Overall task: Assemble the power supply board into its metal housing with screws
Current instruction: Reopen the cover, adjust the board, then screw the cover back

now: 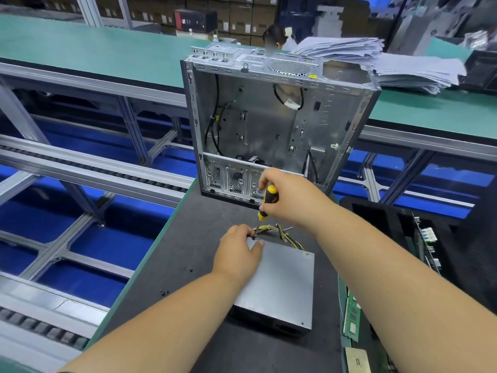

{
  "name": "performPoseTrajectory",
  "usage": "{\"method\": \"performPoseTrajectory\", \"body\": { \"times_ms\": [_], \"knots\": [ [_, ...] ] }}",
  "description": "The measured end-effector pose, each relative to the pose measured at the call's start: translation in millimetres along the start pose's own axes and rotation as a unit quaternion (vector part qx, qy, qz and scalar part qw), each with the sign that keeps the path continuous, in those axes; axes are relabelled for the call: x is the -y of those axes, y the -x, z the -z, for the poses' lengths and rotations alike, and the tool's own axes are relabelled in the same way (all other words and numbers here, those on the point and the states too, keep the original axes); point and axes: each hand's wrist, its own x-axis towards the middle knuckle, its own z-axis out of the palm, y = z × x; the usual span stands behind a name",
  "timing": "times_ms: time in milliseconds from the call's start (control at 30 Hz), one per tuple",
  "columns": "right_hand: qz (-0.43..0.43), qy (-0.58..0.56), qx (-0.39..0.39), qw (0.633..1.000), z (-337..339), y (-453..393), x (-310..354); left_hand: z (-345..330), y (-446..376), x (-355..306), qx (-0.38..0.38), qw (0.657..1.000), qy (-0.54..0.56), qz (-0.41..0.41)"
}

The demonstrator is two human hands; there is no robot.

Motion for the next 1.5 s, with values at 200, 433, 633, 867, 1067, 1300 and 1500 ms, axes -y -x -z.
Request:
{"method": "performPoseTrajectory", "body": {
  "times_ms": [200,433,633,867,1067,1300,1500],
  "knots": [
    [-0.029,0.246,0.008,0.969,-2,-25,19,0,2,-1,-0.005,1.0,0.003,0.002],
    [0.004,0.137,0.02,0.99,1,-18,17,1,2,-1,-0.004,1.0,0.01,0.004],
    [0.047,0.231,-0.016,0.972,-1,-13,16,1,1,-2,-0.004,1.0,0.009,0.005],
    [0.032,0.152,0.021,0.988,-1,-13,13,2,2,-2,0.0,1.0,0.009,0.01],
    [0.025,0.252,0.038,0.967,4,-16,23,1,1,-4,-0.003,1.0,0.002,0.015],
    [0.004,0.31,-0.014,0.951,-8,-12,38,2,2,-5,-0.004,1.0,0.007,0.015],
    [0.086,0.092,0.047,0.991,2,-8,38,2,1,-4,-0.002,1.0,-0.003,0.015]
  ]
}}
